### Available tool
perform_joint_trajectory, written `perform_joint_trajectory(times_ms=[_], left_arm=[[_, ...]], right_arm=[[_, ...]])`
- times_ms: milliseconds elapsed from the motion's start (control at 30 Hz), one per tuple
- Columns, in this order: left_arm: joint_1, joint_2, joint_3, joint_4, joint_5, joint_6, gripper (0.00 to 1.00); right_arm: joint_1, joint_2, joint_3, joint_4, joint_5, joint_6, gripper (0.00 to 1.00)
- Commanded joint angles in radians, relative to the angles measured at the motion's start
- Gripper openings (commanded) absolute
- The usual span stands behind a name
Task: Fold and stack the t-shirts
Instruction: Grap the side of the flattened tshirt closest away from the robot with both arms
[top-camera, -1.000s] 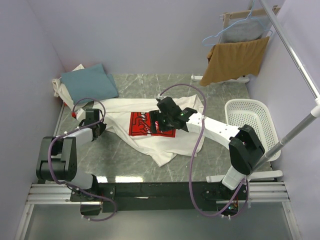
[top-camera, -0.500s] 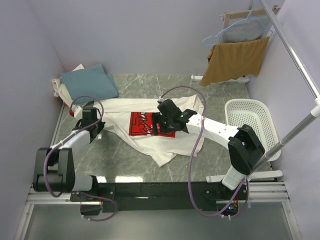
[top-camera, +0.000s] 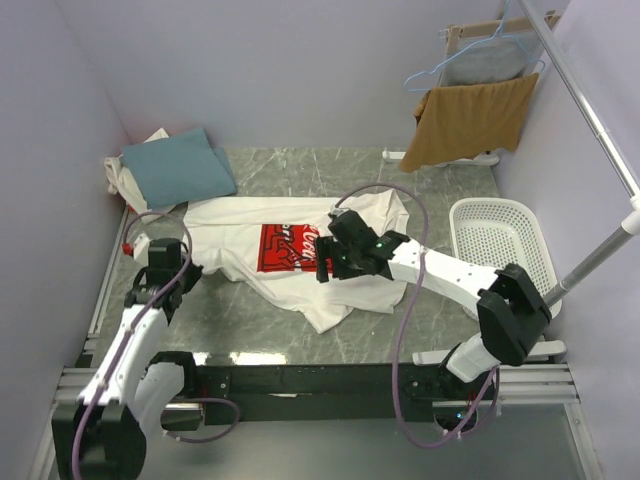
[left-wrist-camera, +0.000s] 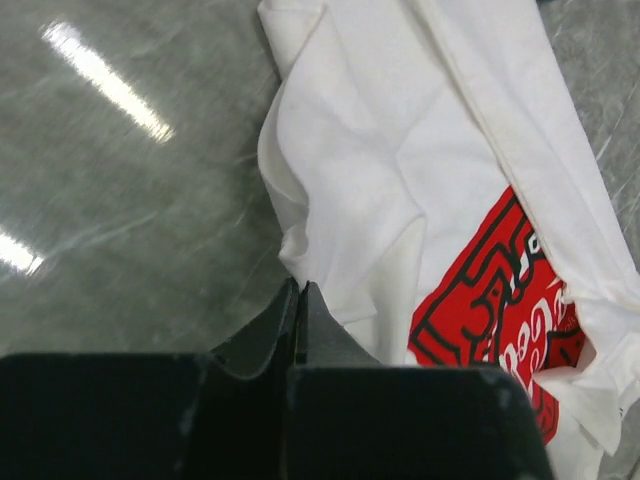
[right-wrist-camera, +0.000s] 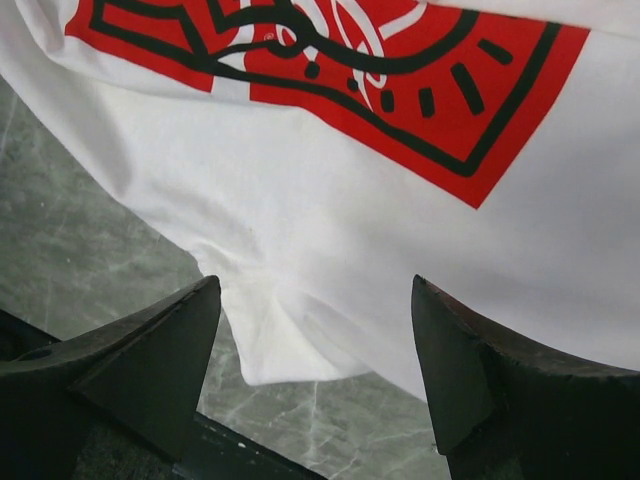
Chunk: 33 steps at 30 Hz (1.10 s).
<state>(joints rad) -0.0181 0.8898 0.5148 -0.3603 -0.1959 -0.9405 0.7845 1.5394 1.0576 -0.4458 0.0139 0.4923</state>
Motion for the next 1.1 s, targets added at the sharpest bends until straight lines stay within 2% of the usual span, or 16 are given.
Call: perform_joint_trajectory(times_ms=[0,67,100,300,467,633,767,800,833,933,967,1067], left_arm=[[-0.038,-0.165,-0.031,-0.18,0.015,-0.099,0.01],[-0.062,-0.228,-0.041,-0.224,0.001,-0.145,0.01],[-0.089,-0.241,-0.036,-0.253,-0.064,-0.19,0.01],[-0.146,-0.241,0.062,-0.488,-0.184,-0.369,0.01],[-0.146,-0.282,0.197,-0.606,-0.227,-0.383,0.01],[-0.146,-0.266,0.326,-0.698,-0.261,-0.295,0.01],[-0.146,-0.233,0.318,-0.766,-0.275,-0.296,0.02],[-0.144,-0.23,0.303,-0.76,-0.249,-0.276,0.12],[-0.146,-0.224,0.294,-0.743,-0.225,-0.258,0.45],[-0.146,-0.218,0.274,-0.7,-0.177,-0.244,0.95],[-0.146,-0.221,0.277,-0.683,-0.172,-0.236,1.0],[-0.146,-0.235,0.292,-0.655,-0.184,-0.219,0.99]], right_arm=[[0.002,-0.091,-0.053,-0.005,-0.003,0.028,0.83],[0.009,-0.12,-0.076,-0.008,-0.005,0.035,0.83],[0.012,-0.13,-0.099,-0.01,-0.003,0.045,0.83],[0.019,-0.223,-0.2,-0.057,0.018,0.106,0.82],[0.019,-0.297,-0.246,-0.094,0.041,0.126,0.84],[0.019,-0.297,-0.249,-0.093,0.037,0.123,0.83],[0.019,-0.294,-0.246,-0.094,0.043,0.123,0.83],[0.018,-0.294,-0.248,-0.094,0.049,0.124,0.84],[0.019,-0.294,-0.248,-0.096,0.063,0.123,0.84],[0.019,-0.289,-0.237,-0.117,0.09,0.118,0.86],[0.021,-0.289,-0.234,-0.134,0.106,0.117,0.87],[0.018,-0.308,-0.235,-0.137,0.077,0.124,0.87]])
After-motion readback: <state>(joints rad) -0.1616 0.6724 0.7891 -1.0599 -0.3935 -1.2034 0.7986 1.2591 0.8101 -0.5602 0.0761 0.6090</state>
